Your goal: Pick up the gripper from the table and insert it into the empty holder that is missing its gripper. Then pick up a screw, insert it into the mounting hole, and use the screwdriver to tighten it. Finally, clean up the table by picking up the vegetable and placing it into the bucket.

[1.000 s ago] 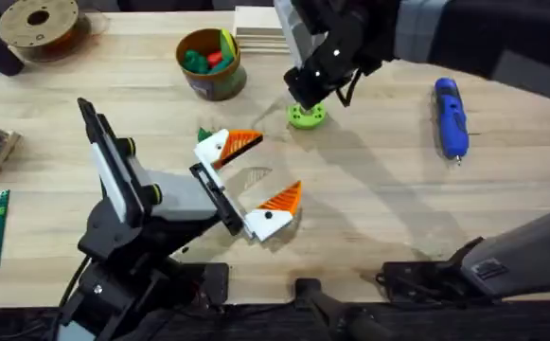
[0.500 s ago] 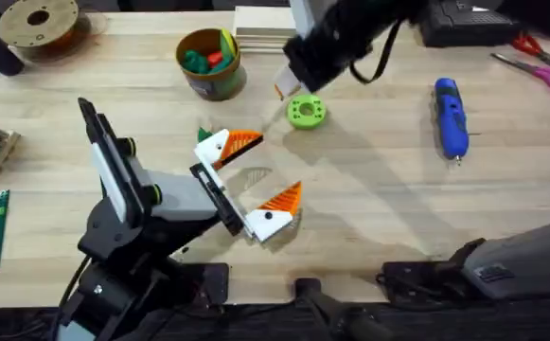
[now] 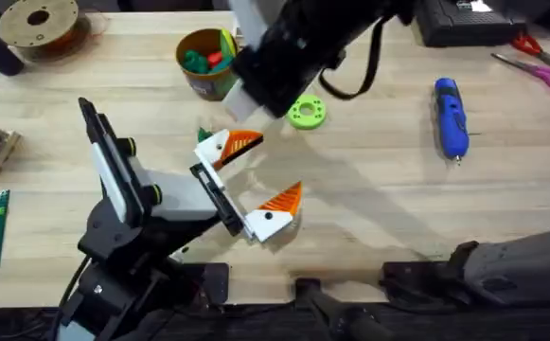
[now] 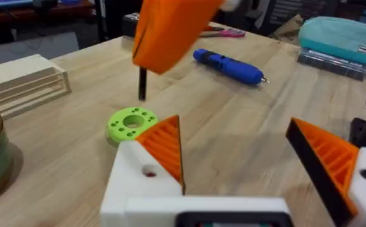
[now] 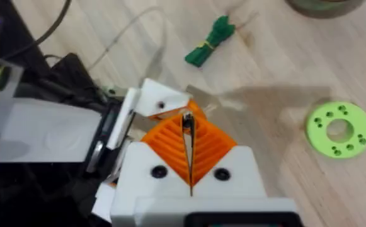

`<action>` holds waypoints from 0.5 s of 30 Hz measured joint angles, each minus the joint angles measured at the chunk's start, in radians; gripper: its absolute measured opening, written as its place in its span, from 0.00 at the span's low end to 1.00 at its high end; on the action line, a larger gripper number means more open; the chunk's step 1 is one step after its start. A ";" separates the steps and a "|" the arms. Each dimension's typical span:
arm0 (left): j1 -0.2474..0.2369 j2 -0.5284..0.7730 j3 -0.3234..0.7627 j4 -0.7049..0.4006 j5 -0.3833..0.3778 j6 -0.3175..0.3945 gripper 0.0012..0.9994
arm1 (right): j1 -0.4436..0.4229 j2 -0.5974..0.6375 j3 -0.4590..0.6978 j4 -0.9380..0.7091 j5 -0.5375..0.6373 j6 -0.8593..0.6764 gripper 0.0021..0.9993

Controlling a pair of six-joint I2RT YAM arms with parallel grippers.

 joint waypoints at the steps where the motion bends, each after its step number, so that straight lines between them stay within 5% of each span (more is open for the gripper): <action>1: 0.000 0.000 0.000 0.000 0.000 0.000 0.99 | 0.014 0.000 0.000 0.002 -0.001 0.000 0.01; 15: 0.000 0.000 0.000 0.000 0.000 0.000 0.99 | 0.085 0.017 0.000 0.008 -0.001 0.000 0.01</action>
